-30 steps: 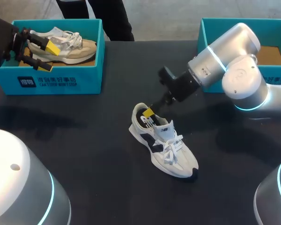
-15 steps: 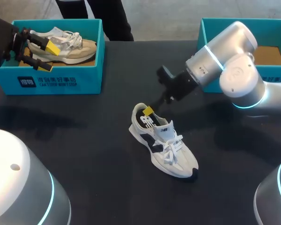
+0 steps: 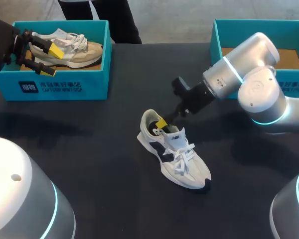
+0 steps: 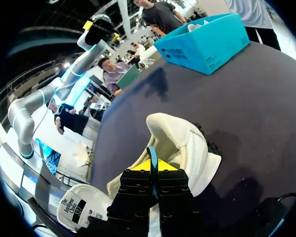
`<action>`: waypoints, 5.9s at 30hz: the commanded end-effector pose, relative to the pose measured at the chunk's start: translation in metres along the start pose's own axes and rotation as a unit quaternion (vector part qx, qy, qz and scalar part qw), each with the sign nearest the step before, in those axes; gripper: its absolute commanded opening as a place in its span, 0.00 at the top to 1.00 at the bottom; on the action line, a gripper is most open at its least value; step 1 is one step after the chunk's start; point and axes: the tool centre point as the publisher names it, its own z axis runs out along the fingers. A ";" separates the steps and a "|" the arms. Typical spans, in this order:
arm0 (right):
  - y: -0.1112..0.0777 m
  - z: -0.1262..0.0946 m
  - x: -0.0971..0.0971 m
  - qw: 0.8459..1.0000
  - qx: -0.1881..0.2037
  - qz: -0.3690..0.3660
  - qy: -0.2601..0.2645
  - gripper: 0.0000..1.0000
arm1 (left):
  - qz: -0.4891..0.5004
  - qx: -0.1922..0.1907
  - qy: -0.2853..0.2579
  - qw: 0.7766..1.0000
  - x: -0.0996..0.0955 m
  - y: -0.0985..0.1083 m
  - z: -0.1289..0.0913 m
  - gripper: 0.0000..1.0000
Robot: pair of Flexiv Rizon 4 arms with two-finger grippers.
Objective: Take the shoe out of the shoebox, open the shoe tongue, remove and reinsert the insole, then place the shoe into the shoebox
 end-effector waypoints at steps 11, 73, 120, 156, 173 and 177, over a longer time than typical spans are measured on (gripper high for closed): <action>0.018 0.002 0.007 1.000 -0.008 -0.022 -0.020 0.00 | 0.001 -0.001 0.000 1.000 0.000 0.000 0.000 0.00; 0.035 -0.050 0.082 0.948 0.012 0.104 -0.299 1.00 | 0.001 -0.001 0.000 1.000 0.000 0.000 0.000 0.00; 0.028 -0.012 0.055 0.908 0.071 0.068 -0.408 1.00 | 0.001 -0.001 0.000 1.000 0.000 0.000 0.000 0.00; 0.015 -0.005 0.009 0.843 0.101 0.092 -0.520 1.00 | 0.001 -0.001 0.000 1.000 0.000 0.000 0.000 0.00; 0.012 -0.010 -0.001 0.832 0.100 0.093 -0.538 1.00 | 0.001 -0.001 0.000 1.000 0.000 0.000 0.000 0.00; 0.013 -0.013 0.002 0.823 0.099 0.095 -0.551 1.00 | 0.001 -0.001 0.000 1.000 0.000 0.000 0.000 0.00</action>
